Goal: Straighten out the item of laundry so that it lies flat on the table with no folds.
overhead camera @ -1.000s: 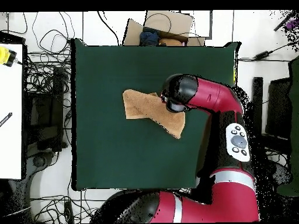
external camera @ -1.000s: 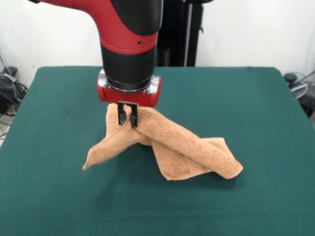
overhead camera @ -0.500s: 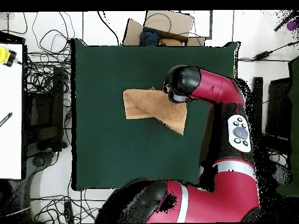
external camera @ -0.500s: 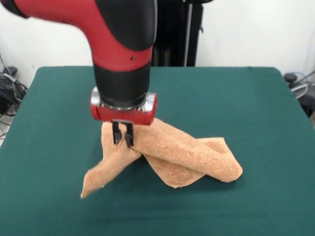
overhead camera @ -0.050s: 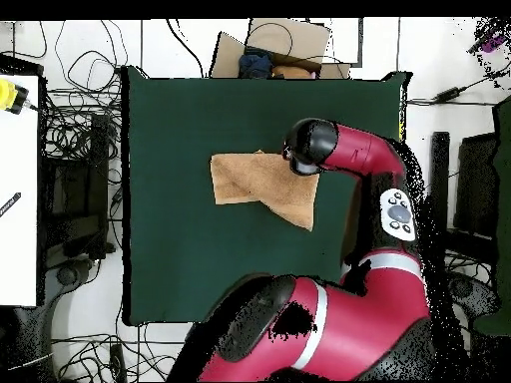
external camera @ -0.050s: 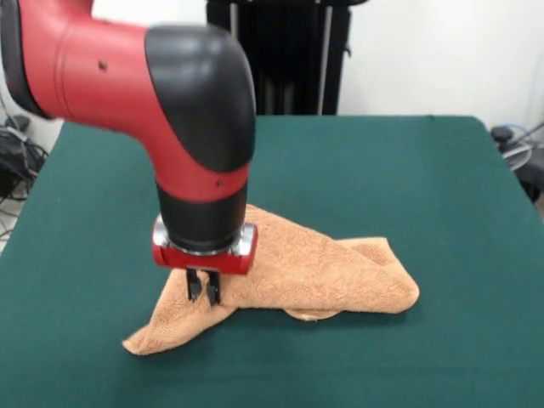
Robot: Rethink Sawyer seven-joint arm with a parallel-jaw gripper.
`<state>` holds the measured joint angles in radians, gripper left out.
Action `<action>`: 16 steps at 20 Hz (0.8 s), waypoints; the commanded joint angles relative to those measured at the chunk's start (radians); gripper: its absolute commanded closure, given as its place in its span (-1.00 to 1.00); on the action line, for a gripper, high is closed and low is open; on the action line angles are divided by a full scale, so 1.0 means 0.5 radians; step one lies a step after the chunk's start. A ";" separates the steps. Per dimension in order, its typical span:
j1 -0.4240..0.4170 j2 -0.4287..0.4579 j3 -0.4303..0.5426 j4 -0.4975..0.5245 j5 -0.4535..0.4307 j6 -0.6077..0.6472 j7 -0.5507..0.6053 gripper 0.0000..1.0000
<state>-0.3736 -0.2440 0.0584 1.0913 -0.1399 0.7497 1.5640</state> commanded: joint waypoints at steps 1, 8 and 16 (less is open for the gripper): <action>0.032 0.206 0.142 -0.026 -0.110 -0.057 -0.047 1.00; 0.080 0.479 0.097 -0.311 -0.236 -0.251 -0.056 1.00; 0.044 0.565 0.143 -0.344 -0.230 -0.277 -0.045 1.00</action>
<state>-0.3607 -0.1647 0.0590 0.9480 -0.1541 0.8347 1.5640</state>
